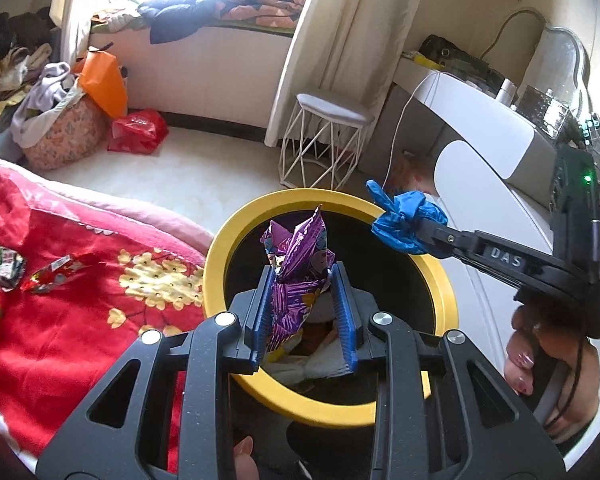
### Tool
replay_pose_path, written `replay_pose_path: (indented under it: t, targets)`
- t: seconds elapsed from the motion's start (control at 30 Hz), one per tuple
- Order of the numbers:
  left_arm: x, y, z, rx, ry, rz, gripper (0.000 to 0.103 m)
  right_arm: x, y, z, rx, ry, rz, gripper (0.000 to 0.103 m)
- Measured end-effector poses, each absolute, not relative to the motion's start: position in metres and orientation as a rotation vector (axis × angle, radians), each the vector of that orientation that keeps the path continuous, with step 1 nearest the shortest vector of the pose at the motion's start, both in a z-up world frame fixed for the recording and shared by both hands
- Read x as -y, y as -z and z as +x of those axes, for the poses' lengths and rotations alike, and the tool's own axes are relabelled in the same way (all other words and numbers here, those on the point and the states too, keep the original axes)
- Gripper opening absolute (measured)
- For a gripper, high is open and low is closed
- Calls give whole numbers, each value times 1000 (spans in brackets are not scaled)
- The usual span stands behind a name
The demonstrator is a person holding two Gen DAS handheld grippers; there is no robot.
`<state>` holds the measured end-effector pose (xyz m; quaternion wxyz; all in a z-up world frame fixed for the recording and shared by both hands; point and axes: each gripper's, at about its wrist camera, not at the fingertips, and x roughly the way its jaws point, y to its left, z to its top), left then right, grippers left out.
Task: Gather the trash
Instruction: 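Open both tools to drop the wrapper and glove into the bin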
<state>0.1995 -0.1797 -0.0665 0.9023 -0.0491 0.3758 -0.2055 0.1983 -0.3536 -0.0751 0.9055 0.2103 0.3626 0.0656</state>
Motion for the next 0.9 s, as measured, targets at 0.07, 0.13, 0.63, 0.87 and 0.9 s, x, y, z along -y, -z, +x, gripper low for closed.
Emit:
replay_pose_path:
  t: [0.07,0.13,0.63,0.87,0.9]
  targets:
    - [180,68,202,-784,425,-102,23,355,75,198,-749,-138,435,12]
    - [181,70,204,-791,427,-105,23,356,75,199,-752,-142,435,13]
    - [164,59,186,-744,352,-119,92,355,70,195,-723,-98,423,62]
    - [151,47,171,-706,295,-98,92,335,56,186,-643,-93,363,72]
    - [148,45,169,-699,286,-94,92,332,54,185,-636,-97,358,73]
